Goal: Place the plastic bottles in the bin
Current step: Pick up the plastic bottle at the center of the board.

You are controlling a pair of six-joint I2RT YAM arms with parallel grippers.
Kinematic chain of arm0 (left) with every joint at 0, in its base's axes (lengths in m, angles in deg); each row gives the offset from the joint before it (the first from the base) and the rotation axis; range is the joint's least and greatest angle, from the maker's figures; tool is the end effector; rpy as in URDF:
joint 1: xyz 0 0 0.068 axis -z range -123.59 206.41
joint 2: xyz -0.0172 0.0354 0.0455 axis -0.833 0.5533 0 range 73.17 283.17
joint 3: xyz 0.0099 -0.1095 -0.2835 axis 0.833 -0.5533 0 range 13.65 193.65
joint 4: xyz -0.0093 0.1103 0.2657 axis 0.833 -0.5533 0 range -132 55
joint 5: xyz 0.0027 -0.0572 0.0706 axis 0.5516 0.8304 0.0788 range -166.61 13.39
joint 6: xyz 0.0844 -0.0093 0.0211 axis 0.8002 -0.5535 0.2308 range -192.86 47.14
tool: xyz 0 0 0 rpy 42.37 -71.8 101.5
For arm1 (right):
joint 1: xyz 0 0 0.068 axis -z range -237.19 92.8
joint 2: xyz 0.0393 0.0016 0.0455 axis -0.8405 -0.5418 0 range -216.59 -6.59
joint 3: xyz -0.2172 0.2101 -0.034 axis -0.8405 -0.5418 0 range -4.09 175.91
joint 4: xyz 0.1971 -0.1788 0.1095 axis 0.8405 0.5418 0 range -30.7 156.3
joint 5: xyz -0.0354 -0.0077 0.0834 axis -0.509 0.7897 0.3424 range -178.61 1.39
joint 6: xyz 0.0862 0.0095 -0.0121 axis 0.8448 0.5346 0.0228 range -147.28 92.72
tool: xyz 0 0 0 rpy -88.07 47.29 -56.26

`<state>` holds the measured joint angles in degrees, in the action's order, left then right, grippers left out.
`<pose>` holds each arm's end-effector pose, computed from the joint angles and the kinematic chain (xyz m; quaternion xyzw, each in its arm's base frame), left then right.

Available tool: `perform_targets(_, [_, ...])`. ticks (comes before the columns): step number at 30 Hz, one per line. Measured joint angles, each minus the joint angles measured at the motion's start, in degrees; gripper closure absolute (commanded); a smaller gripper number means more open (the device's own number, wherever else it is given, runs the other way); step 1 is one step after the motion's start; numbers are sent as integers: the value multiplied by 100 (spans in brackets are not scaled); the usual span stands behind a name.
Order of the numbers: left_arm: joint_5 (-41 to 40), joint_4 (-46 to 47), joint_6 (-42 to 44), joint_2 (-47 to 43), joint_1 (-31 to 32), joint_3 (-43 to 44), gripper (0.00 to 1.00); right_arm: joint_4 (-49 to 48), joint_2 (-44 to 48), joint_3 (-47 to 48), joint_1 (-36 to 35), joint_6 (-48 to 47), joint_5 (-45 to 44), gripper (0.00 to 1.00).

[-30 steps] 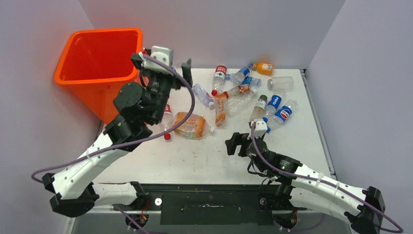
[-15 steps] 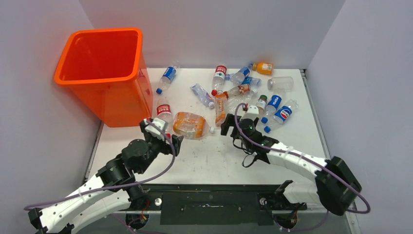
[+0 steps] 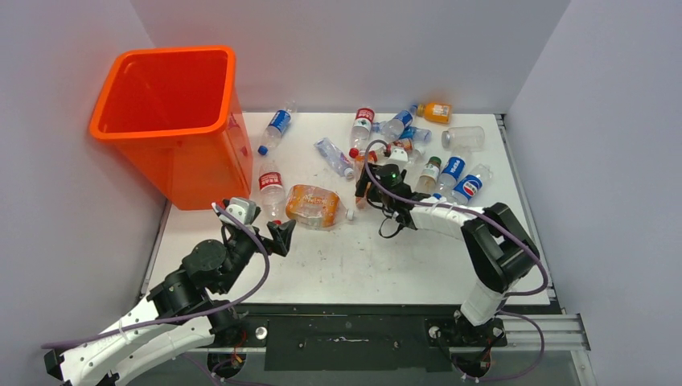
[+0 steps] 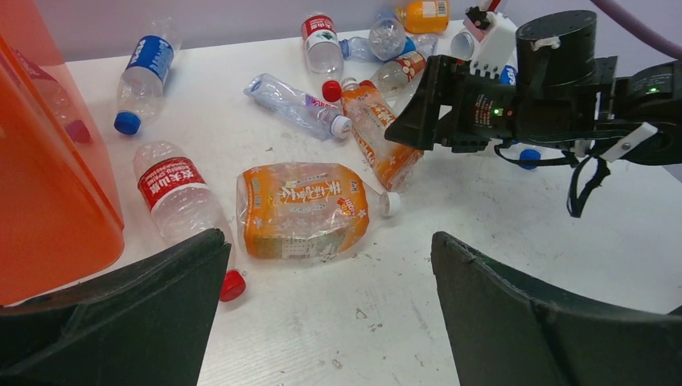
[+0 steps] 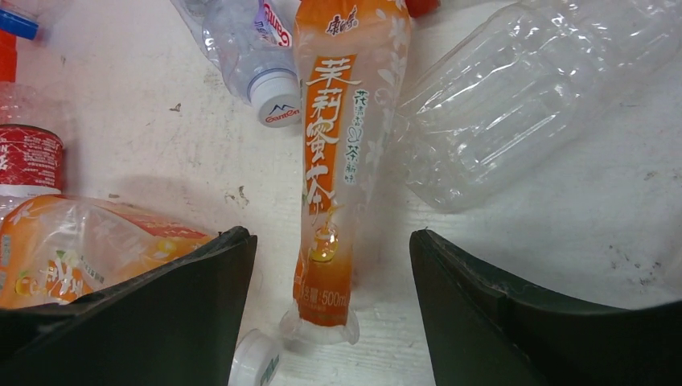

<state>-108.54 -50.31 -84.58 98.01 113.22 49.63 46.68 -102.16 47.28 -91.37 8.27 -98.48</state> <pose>0.1147 -0.1005 0.3393 0.0971 0.7221 -0.2022 0.6544 0.3502 0.2218 0.1822 0.0524 0.8691 0.2162 0.4418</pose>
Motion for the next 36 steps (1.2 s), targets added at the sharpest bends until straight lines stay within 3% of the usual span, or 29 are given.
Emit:
perform_targets(11, [-52,0,-46,-4,52,0,4,33,-581,299,33,-35,302,60])
perform_targets(19, [-107,2,-105,-79,52,-2,4,-120,-177,-356,33,-20,470,79])
perform_targets(24, [-151,2,-114,-79,52,-4,4,-138,470,-673,33,-48,632,94])
perform_targets(29, [-195,33,-122,-170,52,-57,4,-289,1681,-1248,-26,-129,1110,95])
perform_targets(36, [114,660,-603,-420,52,-382,4,-723,4201,-2319,-612,-428,2280,95])
